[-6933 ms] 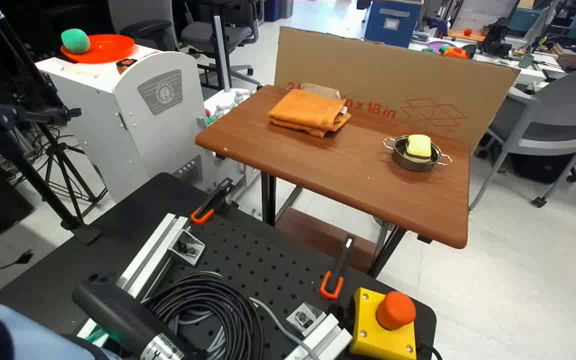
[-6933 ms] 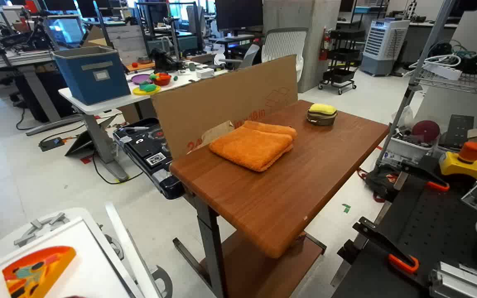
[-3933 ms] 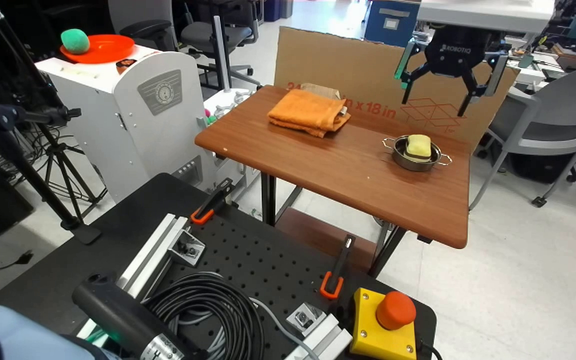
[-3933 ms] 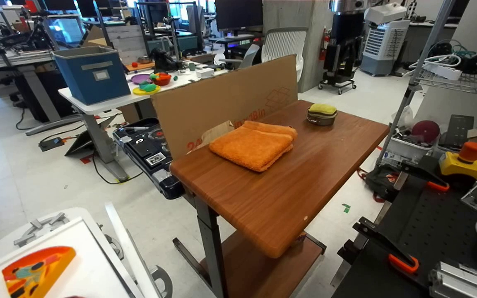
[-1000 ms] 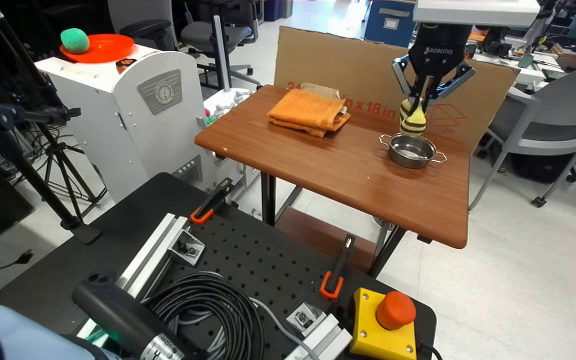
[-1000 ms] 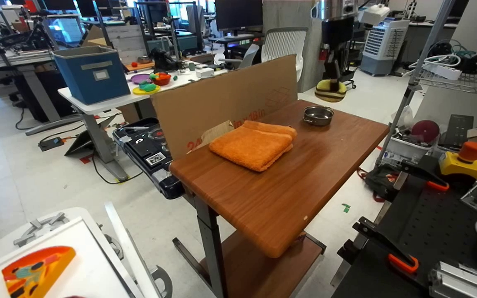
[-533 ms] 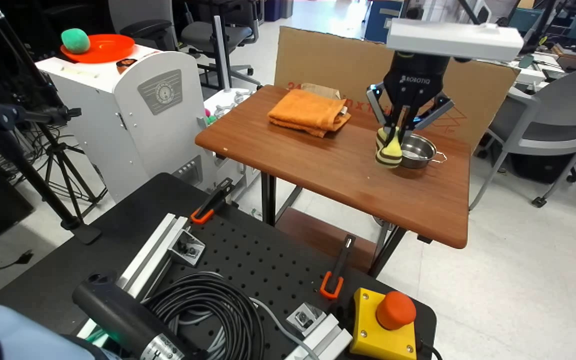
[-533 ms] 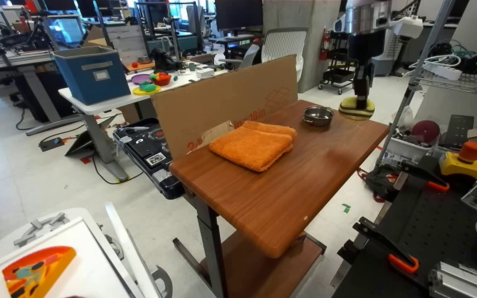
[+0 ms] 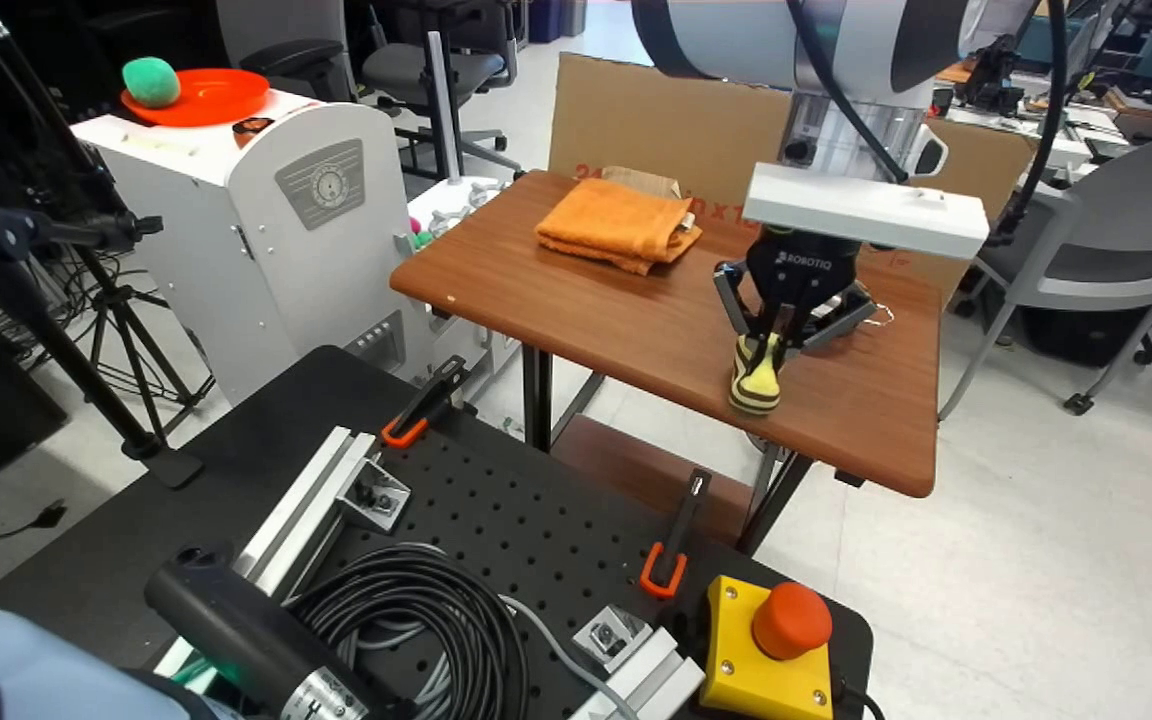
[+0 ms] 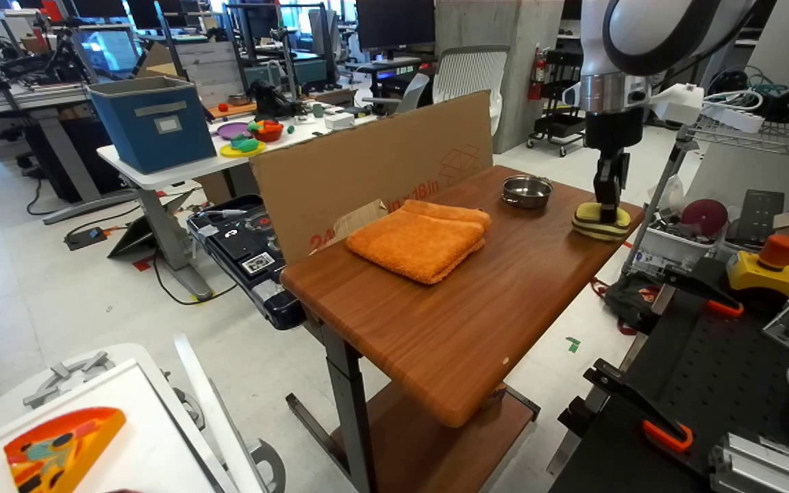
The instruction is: Take the plush sandwich out of the silver bowl
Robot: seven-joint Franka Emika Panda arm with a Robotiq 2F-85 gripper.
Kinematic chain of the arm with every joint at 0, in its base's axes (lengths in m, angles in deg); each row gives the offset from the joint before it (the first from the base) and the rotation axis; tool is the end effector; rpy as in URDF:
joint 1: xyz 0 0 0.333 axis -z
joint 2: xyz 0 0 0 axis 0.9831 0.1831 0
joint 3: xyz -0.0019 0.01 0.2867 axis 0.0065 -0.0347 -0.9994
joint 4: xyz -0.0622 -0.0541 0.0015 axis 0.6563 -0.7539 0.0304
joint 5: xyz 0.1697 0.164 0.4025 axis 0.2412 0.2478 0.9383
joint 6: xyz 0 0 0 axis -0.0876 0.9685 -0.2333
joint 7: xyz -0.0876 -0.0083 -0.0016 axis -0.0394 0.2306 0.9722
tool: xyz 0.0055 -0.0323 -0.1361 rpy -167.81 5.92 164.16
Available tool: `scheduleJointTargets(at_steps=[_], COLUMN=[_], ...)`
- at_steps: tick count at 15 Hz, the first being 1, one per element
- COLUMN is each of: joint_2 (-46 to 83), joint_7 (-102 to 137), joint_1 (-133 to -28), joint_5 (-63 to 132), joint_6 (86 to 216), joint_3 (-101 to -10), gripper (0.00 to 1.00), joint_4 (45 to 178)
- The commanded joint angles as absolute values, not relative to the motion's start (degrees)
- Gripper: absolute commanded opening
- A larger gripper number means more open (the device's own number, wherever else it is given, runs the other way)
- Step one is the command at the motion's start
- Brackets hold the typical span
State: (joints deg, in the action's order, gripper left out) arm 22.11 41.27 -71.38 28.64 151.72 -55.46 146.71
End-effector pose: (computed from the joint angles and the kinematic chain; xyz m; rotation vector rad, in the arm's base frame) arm 0.5340 -0.1244 0.0757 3.0390 0.3826 -0.3659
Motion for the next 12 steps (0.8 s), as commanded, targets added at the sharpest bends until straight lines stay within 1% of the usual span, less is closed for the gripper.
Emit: scheduleJointTargets(at_steps=[1,5,7,8,9,10,11,12], joint_2=[22.94,17.22,13.81,18.29,17.23,17.02,17.31,17.68], joint_7=[40.96,45.49,41.82,42.39,42.28,42.28,42.26,42.25], joint_1=[-71.39,-70.32,-71.63,-71.41,-71.46,-71.49,-71.48,-71.46], joint_5=[28.11,31.72,29.82,30.20,30.19,30.19,30.19,30.18], joint_6=[153.06,148.96,146.40,148.95,148.29,148.28,148.31,148.32], joint_3=[-55.52,-56.98,-55.76,-56.01,-55.95,-55.95,-55.96,-55.97], gripper=[0.42,0.71,0.86,0.94,0.76,0.82,0.91,0.94], joint_4=[146.54,147.74,148.21,146.50,146.52,146.56,146.57,146.58])
